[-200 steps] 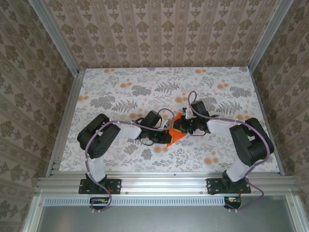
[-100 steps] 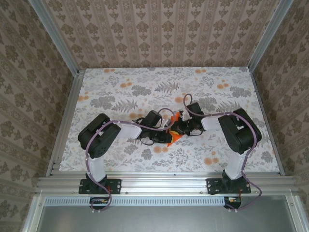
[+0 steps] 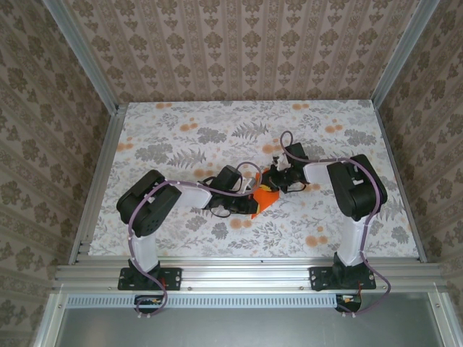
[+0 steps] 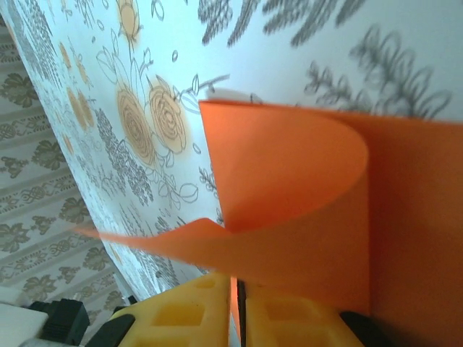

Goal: Fold a paper plane with a square sheet of paper (pick it up from the middle)
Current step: Fourth fold the wing at the center of the table.

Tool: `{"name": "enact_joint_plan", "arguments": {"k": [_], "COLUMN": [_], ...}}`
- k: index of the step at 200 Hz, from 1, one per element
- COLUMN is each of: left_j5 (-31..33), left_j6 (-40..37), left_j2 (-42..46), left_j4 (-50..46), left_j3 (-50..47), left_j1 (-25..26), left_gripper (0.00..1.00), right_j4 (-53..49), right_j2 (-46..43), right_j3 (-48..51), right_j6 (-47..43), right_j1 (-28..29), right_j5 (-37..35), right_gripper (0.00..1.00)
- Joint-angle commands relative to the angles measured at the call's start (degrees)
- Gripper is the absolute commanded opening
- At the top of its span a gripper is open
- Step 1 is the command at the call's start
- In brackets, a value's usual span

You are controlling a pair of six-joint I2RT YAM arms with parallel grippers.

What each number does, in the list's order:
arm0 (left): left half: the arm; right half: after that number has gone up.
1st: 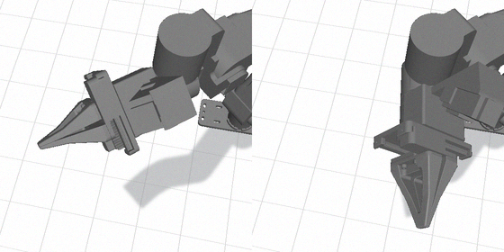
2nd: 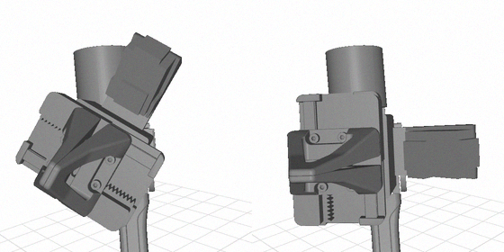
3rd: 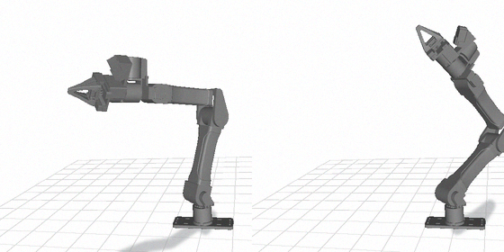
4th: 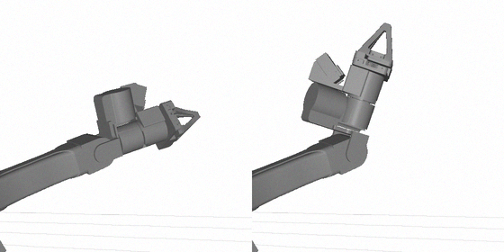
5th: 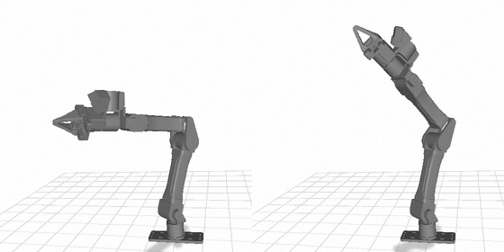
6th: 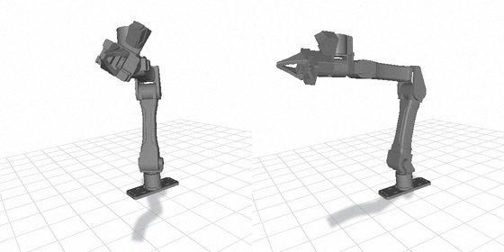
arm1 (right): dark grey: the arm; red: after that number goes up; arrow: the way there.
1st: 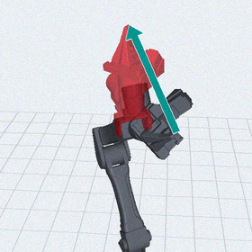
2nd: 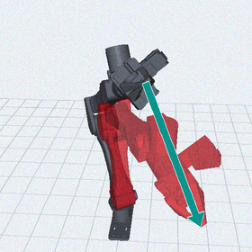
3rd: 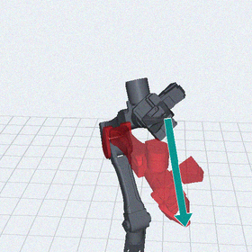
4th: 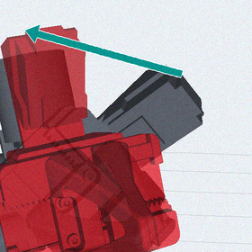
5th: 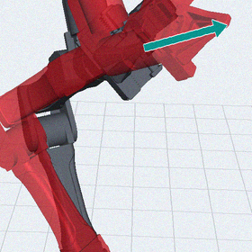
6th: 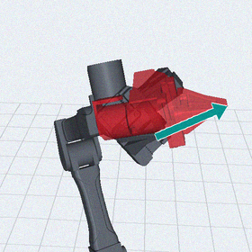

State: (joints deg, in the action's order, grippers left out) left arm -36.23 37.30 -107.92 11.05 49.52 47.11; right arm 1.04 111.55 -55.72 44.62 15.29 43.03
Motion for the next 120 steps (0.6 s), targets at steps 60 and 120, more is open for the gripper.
{"name": "enact_joint_plan", "arguments": {"k": [60,120], "left_j5": [2.1,2.0], "left_j6": [-0.1,0.0], "left_j2": [-3.7,-3.7], "left_j4": [-11.0,-11.2], "left_j3": [-3.9,-3.7], "left_j1": [0.4,0.6], "left_gripper": [0.00,0.00], "right_j4": [-3.0,-7.8], "right_j2": [6.0,7.1], "right_j3": [-8.5,-13.8], "right_j6": [-4.4,-6.2], "right_j1": [-8.2,-10.3], "right_j5": [-9.3,-9.1], "right_gripper": [0.14,0.15]}}
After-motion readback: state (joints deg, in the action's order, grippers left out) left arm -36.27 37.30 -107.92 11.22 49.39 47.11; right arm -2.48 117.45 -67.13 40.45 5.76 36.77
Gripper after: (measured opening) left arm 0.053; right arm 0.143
